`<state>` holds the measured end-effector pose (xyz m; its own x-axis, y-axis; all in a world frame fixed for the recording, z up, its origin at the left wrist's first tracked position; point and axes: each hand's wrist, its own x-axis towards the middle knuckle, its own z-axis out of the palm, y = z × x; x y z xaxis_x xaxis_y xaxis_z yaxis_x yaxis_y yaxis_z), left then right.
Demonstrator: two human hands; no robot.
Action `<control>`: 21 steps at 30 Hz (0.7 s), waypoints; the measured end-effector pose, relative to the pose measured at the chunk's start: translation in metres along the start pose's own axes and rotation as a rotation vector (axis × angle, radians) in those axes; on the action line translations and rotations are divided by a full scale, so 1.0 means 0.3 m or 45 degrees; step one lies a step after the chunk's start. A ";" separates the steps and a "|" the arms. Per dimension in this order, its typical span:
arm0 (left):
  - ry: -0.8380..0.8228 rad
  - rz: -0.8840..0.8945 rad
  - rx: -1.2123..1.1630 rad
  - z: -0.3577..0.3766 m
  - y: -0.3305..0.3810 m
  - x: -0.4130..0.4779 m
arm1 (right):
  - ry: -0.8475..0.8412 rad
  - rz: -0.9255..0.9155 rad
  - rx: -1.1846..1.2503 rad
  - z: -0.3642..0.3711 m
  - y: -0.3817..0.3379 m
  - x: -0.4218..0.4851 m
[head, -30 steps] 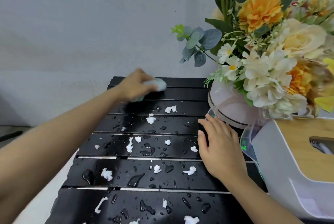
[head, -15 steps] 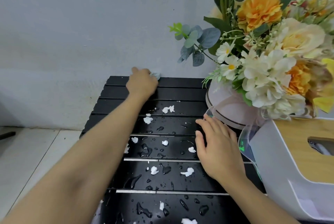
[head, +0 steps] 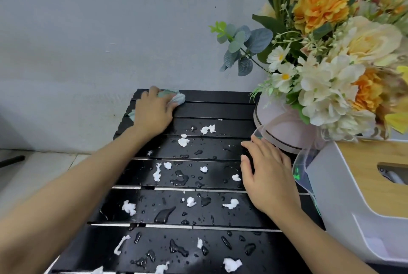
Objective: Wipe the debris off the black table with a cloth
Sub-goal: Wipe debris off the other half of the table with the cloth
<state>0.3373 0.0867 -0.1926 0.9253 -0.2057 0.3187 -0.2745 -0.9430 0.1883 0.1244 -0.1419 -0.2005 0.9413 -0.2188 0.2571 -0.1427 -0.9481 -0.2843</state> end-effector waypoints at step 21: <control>-0.613 0.161 -0.598 -0.119 0.007 -0.022 | -0.059 0.022 -0.028 -0.007 -0.007 0.004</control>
<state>0.3213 0.0953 -0.1612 0.8621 -0.5028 -0.0631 -0.3721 -0.7126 0.5947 0.1253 -0.1406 -0.1978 0.9517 -0.2247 0.2094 -0.1652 -0.9493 -0.2676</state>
